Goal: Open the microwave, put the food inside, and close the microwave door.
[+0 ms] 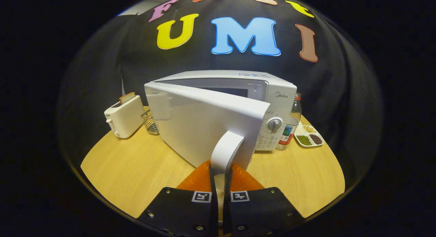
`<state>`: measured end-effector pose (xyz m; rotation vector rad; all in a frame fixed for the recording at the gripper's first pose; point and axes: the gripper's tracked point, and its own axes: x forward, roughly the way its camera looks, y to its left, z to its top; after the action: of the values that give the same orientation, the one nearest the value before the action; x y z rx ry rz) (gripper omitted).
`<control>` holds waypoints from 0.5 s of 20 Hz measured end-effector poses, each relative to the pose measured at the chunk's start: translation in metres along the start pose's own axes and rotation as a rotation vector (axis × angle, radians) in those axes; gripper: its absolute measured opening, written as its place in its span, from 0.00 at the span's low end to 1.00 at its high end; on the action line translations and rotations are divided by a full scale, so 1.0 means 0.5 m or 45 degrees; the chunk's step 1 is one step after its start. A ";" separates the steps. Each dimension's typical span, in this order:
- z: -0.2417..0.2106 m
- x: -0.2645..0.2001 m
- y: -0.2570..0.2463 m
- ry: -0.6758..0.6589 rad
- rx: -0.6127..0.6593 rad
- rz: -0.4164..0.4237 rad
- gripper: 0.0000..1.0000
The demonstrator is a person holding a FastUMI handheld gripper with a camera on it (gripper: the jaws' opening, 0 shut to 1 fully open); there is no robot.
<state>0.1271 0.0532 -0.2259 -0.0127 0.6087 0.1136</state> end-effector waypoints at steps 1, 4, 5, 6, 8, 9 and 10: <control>-0.008 -0.014 0.020 0.000 -0.001 0.003 0.06; -0.032 -0.052 0.082 -0.005 0.005 0.021 0.06; -0.038 -0.062 0.103 -0.007 0.002 0.029 0.06; -0.046 -0.071 0.125 -0.009 0.001 0.037 0.06; -0.057 -0.090 0.167 -0.015 -0.001 0.049 0.06; -0.061 -0.098 0.188 -0.017 -0.001 0.053 0.06; -0.066 -0.103 0.208 -0.022 -0.001 0.057 0.06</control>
<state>0.0548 0.1496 -0.2213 0.0014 0.5920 0.1573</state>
